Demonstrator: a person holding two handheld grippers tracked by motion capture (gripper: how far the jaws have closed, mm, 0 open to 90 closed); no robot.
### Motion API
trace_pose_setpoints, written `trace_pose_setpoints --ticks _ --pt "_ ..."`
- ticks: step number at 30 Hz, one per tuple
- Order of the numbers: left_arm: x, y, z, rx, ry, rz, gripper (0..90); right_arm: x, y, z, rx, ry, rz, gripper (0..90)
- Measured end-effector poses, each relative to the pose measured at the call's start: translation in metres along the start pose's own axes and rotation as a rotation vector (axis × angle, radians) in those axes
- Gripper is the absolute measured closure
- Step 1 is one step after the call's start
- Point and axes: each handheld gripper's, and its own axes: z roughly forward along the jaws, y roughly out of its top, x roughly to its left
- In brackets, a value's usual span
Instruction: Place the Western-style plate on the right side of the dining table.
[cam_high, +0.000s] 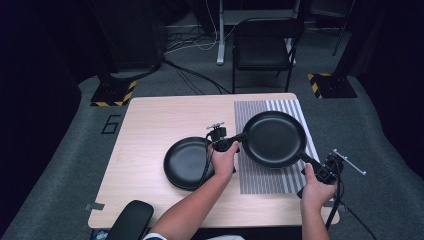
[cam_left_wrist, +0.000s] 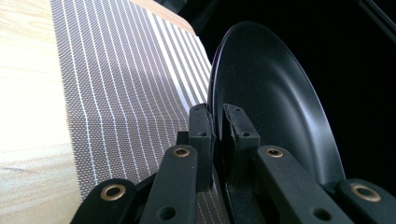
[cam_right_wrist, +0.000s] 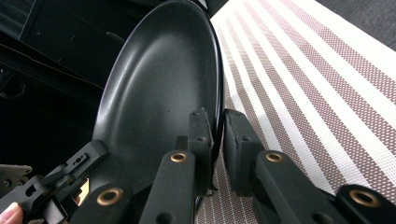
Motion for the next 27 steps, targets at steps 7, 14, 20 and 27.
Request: trace_pose_setpoints --ticks 7,14,20,27 --pt "0.004 0.001 0.005 -0.002 0.004 -0.014 83.5 -0.006 -0.001 0.008 0.008 -0.003 0.004 81.5" --pt "0.013 0.001 0.011 0.002 0.020 -0.026 83.4 -0.008 0.000 0.018 0.022 -0.016 0.008 81.7" --pt "0.018 0.000 0.014 0.011 0.039 -0.028 83.2 -0.010 -0.001 0.025 0.032 -0.026 0.004 81.8" --pt "0.022 -0.003 0.022 0.018 0.054 -0.028 83.3 -0.018 -0.002 0.033 0.051 -0.035 0.008 81.9"
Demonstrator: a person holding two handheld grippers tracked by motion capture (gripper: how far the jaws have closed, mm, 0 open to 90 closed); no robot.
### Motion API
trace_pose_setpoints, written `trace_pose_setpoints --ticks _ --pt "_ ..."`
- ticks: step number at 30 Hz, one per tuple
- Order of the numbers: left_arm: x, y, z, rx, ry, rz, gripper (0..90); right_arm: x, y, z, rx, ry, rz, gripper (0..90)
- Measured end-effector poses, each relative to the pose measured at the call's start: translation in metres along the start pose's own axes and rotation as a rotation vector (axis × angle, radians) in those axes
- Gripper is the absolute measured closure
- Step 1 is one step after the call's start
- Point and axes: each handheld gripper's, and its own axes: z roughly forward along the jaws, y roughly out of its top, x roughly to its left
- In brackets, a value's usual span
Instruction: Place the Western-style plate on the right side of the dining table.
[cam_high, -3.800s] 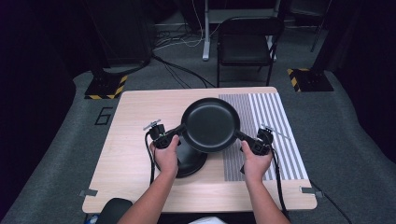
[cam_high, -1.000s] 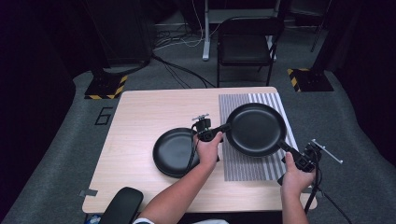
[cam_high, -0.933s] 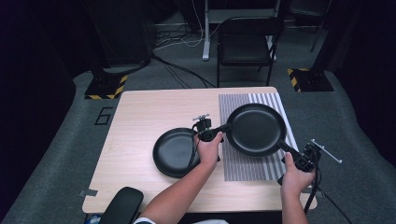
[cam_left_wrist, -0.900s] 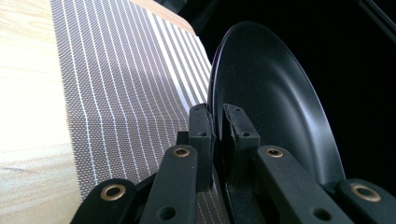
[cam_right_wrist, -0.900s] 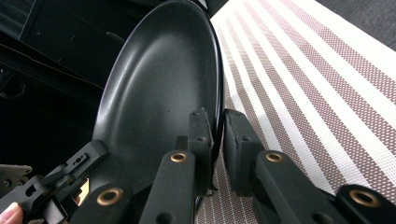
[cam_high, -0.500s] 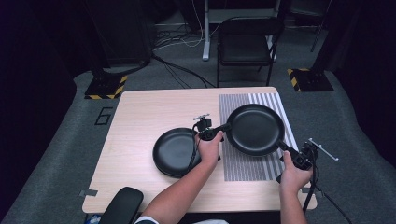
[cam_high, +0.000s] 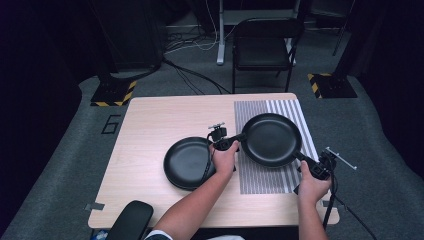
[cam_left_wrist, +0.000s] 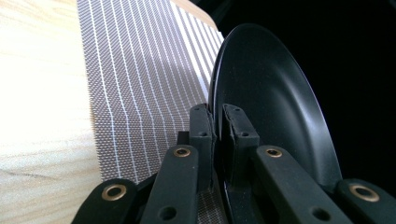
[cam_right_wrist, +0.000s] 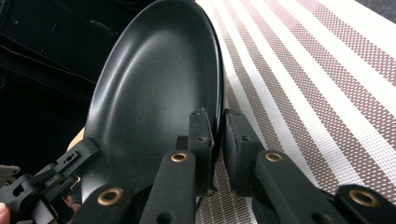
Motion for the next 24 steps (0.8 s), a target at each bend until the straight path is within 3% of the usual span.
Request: trace_pose_setpoints --ticks 11,24 --pt "0.010 -0.004 0.019 0.016 0.041 -0.037 82.5 -0.009 0.005 0.016 0.018 -0.023 0.012 82.1" --pt "0.012 -0.008 0.030 0.031 0.093 -0.041 82.1 -0.019 0.006 0.030 0.045 -0.057 0.020 82.3"
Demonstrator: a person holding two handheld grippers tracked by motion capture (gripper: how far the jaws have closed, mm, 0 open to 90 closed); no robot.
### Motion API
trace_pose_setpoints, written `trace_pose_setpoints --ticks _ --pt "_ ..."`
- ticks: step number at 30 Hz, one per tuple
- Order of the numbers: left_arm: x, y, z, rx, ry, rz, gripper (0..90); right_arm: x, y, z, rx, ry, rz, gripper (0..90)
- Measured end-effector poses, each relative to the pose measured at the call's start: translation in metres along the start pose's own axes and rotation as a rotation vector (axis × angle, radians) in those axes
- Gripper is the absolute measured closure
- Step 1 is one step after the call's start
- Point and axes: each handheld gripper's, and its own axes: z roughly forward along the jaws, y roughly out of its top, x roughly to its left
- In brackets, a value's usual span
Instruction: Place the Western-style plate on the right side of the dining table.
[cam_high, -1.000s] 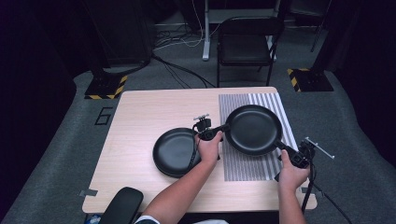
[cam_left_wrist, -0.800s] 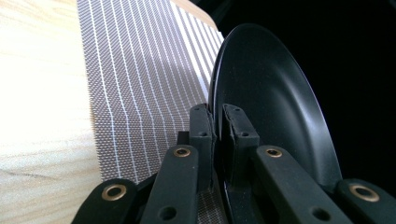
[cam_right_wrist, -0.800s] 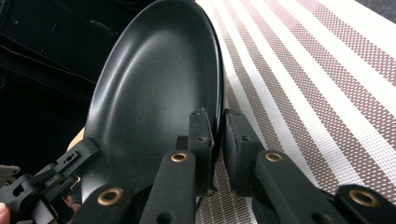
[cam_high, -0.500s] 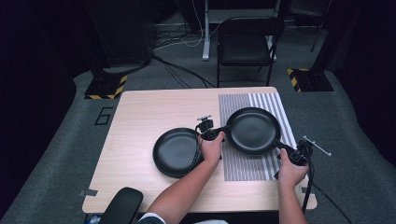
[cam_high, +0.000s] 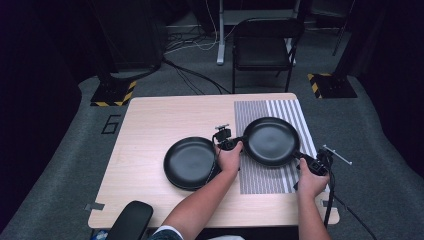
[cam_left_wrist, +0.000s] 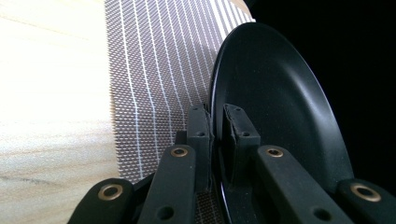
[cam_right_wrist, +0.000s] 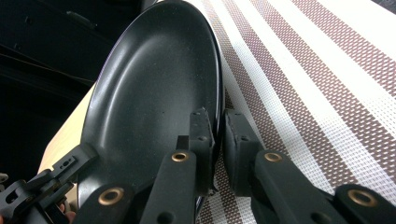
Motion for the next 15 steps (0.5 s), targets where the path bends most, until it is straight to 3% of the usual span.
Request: trace_pose_setpoints --ticks 8,15 --pt "-0.0021 0.0029 0.0056 0.002 0.013 -0.003 82.3 -0.0035 0.0037 0.0064 0.004 -0.003 0.024 82.3" --pt "-0.0001 0.0041 0.0094 0.006 0.019 -0.011 81.7 0.0002 0.0090 0.0090 -0.001 -0.012 0.014 82.5"
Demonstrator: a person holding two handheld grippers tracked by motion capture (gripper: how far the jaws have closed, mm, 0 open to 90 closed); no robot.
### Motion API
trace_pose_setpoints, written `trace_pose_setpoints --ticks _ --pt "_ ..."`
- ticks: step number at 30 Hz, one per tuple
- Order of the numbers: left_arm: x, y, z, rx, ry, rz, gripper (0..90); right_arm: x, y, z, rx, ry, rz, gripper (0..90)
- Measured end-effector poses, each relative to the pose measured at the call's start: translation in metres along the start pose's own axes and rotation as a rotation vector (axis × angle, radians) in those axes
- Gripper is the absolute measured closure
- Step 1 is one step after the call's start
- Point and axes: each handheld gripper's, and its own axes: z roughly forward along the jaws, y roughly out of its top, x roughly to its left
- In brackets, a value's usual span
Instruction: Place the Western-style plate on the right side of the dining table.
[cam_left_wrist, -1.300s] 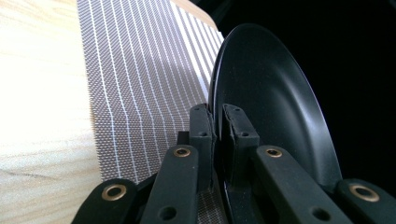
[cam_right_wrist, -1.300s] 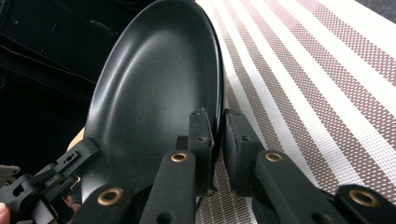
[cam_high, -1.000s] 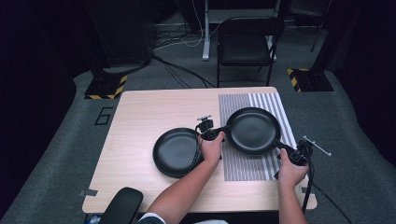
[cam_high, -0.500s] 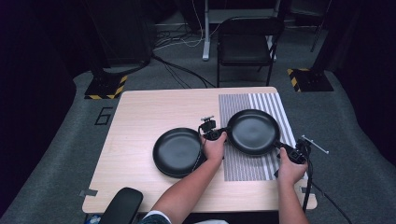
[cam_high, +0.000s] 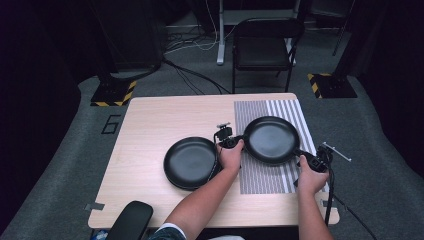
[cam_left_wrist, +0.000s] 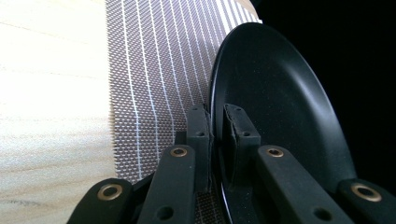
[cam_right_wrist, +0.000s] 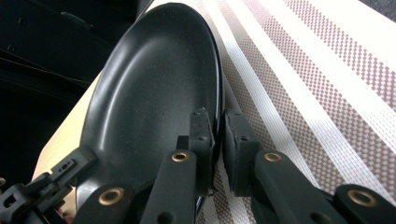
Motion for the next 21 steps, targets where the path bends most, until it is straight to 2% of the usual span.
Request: trace_pose_setpoints --ticks 2,16,21 --pt "0.000 0.001 0.001 0.001 -0.002 -0.002 81.7 0.001 0.002 0.001 -0.001 -0.003 -0.012 82.5" --pt "0.002 0.002 0.005 0.007 0.021 -0.003 81.8 -0.001 0.003 0.009 0.015 -0.018 0.003 82.4" --pt "0.003 0.003 0.006 0.030 0.037 0.014 81.6 -0.003 0.002 0.012 0.027 -0.028 0.007 82.3"
